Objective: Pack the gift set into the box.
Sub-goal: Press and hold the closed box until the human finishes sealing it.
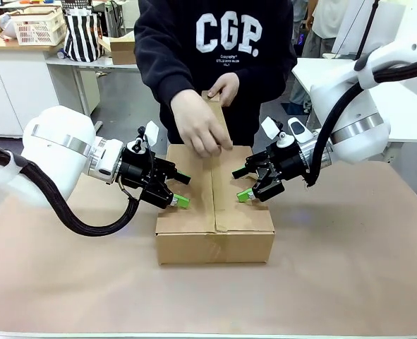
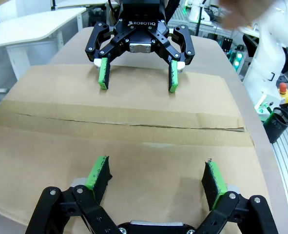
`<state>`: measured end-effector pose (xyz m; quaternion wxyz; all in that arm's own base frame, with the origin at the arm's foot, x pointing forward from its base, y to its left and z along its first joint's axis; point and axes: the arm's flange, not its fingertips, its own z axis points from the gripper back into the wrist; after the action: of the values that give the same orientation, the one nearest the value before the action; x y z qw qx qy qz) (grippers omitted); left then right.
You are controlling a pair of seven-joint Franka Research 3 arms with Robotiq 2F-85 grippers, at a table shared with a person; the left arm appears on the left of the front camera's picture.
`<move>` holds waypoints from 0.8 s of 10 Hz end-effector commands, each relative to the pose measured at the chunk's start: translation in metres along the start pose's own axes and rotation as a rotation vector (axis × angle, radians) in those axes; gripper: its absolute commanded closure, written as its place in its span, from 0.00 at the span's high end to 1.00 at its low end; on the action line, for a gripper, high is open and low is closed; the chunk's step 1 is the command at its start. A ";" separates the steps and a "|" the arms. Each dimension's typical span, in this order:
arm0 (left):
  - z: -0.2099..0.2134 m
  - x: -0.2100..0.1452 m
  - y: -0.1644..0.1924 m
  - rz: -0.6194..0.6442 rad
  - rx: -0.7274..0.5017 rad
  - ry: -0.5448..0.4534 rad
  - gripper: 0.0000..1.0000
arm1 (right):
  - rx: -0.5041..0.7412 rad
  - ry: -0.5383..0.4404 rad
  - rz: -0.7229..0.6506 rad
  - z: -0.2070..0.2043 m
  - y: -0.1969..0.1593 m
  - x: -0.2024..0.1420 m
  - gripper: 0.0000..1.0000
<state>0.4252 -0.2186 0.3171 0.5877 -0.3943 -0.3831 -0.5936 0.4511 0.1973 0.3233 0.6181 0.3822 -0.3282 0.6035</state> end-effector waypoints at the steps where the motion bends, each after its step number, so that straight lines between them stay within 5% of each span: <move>1: 0.000 -0.003 -0.001 0.006 -0.001 0.001 1.00 | -0.001 0.002 0.000 0.000 0.001 -0.001 1.00; 8: 0.000 -0.003 -0.001 0.006 -0.001 0.001 1.00 | -0.001 0.002 0.000 0.000 0.001 -0.001 1.00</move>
<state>0.4252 -0.2186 0.3171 0.5877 -0.3943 -0.3831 -0.5936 0.4511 0.1973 0.3233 0.6181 0.3822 -0.3282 0.6035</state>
